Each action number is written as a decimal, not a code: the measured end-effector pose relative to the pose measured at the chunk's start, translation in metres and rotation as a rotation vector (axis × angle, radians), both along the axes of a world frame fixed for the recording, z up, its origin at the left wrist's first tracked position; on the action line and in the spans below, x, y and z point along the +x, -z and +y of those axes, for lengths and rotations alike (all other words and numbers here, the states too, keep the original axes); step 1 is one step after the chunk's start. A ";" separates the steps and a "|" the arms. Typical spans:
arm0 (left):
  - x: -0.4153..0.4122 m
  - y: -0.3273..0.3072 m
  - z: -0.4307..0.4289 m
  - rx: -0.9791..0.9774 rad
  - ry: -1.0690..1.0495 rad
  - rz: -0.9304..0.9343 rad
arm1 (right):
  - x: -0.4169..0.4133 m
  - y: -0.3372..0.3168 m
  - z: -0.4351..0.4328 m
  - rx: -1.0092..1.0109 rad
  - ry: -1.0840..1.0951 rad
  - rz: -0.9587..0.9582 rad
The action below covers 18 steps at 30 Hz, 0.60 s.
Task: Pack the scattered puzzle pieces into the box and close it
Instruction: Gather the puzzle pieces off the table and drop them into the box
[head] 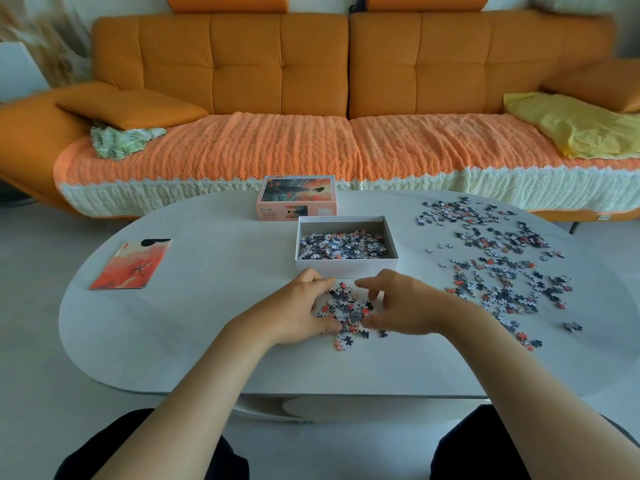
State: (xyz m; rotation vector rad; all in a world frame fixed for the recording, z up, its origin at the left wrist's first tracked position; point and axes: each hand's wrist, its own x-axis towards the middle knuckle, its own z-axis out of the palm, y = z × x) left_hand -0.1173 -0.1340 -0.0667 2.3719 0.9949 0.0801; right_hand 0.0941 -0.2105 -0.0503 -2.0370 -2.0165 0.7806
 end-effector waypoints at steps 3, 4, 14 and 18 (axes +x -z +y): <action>0.006 0.002 0.000 0.045 0.040 0.044 | -0.009 -0.001 0.002 -0.011 -0.031 -0.093; 0.009 0.003 0.000 0.057 0.048 0.027 | -0.013 -0.001 0.003 0.001 -0.041 -0.118; 0.018 0.001 0.007 0.097 -0.004 -0.130 | -0.018 -0.002 0.012 0.099 0.030 -0.032; 0.020 -0.001 0.011 0.042 -0.019 -0.146 | -0.017 -0.002 0.015 0.092 0.049 -0.007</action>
